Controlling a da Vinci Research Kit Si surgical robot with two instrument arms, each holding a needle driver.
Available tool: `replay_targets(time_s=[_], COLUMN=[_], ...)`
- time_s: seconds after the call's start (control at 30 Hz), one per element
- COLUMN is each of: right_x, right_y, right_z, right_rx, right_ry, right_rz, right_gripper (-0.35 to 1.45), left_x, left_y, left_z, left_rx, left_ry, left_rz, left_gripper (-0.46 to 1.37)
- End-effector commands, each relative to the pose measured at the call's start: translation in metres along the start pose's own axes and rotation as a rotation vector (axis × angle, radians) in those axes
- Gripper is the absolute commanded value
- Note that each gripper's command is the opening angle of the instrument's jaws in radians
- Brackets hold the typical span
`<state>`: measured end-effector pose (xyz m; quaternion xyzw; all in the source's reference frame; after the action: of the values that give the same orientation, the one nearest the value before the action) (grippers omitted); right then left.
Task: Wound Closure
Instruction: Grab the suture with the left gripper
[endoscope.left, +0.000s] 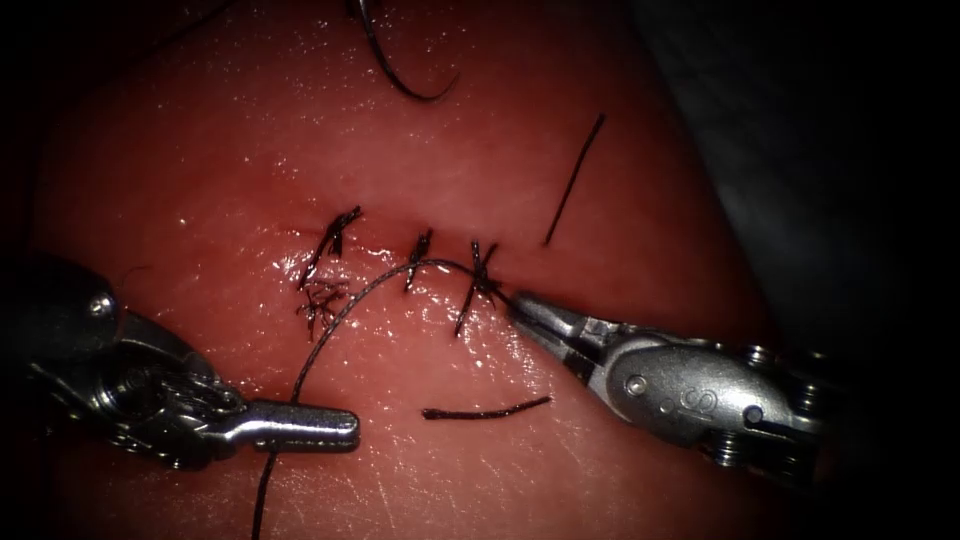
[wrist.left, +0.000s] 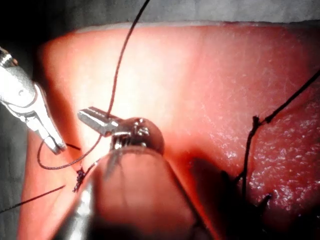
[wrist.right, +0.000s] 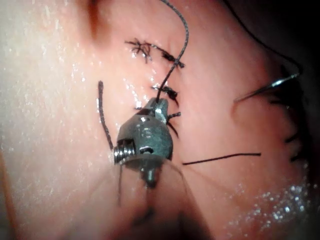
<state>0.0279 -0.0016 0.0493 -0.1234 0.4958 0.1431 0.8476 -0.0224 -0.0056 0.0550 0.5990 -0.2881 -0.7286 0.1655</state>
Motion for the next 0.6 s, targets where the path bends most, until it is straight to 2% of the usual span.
replay_targets(time_s=[0.03,0.13,0.2,0.23,0.27,0.43,0.6], right_x=[0.0002,0.0005,0.0009,0.0010,0.0011,0.0013,0.0013], right_y=[0.0000,0.0002,0.0005,0.0006,0.0008,0.0012,0.0016], right_z=[-0.0002,-0.0003,-0.0005,-0.0005,-0.0005,-0.0005,-0.0008], right_rx=[0.000,0.002,0.004,0.006,0.004,-0.012,-0.011], right_ry=[-0.002,-0.003,-0.005,-0.008,-0.007,0.015,0.016], right_rz=[0.008,0.029,0.039,0.052,0.054,0.080,0.088], right_gripper=[-0.05,0.15,0.39,0.61,0.73,0.97,1.03], left_x=[-0.0002,-0.0007,-0.0011,-0.0011,-0.0012,-0.0012,-0.0013], left_y=[0.0000,-0.0001,-0.0002,-0.0003,-0.0003,-0.0007,-0.0011], left_z=[-0.0001,-0.0003,-0.0005,-0.0005,-0.0006,-0.0012,-0.0018], left_rx=[-0.004,-0.003,-0.001,-0.001,0.000,-0.080,-0.120], left_ry=[-0.008,-0.019,-0.030,-0.032,-0.038,-0.087,-0.109], left_rz=[-0.008,-0.022,-0.041,-0.048,-0.061,-0.091,-0.101], left_gripper=[-0.35,-0.35,-0.35,-0.35,-0.35,-0.35,-0.35])
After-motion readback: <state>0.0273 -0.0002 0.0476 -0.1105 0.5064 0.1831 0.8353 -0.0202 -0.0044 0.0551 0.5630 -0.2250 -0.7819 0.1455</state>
